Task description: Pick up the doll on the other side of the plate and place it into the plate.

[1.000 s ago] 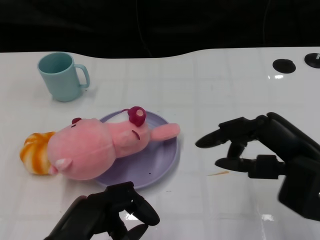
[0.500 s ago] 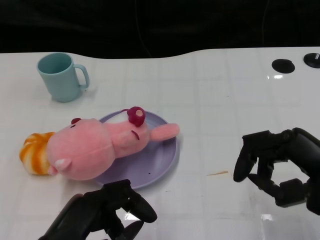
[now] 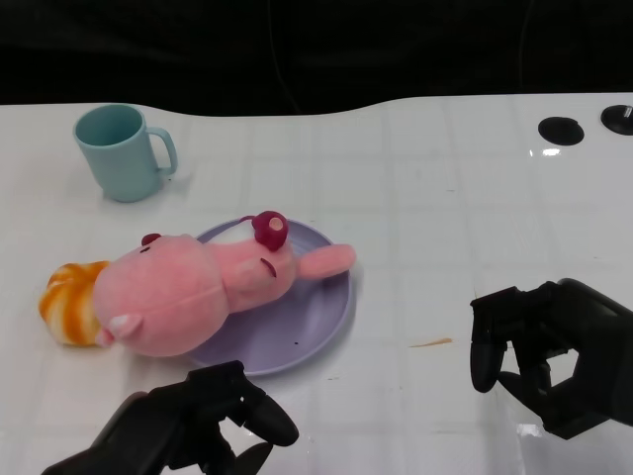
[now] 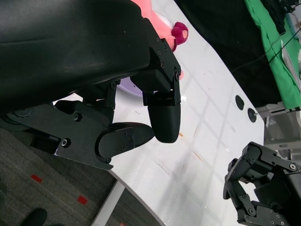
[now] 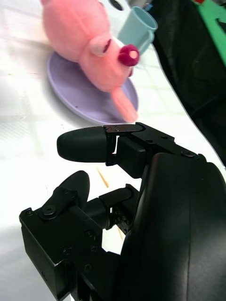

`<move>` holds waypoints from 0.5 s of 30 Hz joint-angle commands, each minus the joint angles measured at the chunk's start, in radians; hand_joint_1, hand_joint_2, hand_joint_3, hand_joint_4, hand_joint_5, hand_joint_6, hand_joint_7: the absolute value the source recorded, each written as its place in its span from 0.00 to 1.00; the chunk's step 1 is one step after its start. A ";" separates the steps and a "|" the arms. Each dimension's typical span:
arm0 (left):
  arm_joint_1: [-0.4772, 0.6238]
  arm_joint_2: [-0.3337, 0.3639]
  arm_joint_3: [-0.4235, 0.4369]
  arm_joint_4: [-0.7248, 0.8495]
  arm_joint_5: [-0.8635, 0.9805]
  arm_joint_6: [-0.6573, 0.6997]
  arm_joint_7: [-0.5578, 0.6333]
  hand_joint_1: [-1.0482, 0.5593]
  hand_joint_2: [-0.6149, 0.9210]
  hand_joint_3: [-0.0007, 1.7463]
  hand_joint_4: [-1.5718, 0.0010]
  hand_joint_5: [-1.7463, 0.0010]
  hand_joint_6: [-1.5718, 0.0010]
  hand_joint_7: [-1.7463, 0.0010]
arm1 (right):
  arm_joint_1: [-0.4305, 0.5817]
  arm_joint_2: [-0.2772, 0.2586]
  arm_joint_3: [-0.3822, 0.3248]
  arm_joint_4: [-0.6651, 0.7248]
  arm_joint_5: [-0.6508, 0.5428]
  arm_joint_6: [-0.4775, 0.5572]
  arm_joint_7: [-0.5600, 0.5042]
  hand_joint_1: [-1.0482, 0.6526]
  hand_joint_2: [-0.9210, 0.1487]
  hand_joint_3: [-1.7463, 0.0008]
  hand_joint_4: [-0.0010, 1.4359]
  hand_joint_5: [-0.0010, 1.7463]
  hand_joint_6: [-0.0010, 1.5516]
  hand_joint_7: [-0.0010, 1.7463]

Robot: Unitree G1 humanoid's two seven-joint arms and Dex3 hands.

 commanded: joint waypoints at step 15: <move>0.003 0.018 0.039 -0.012 -0.021 -0.005 -0.003 0.52 0.96 0.31 0.61 0.07 0.60 0.29 | -0.037 -0.043 0.026 0.021 0.013 0.002 0.040 0.62 0.37 0.37 0.55 0.96 0.50 0.75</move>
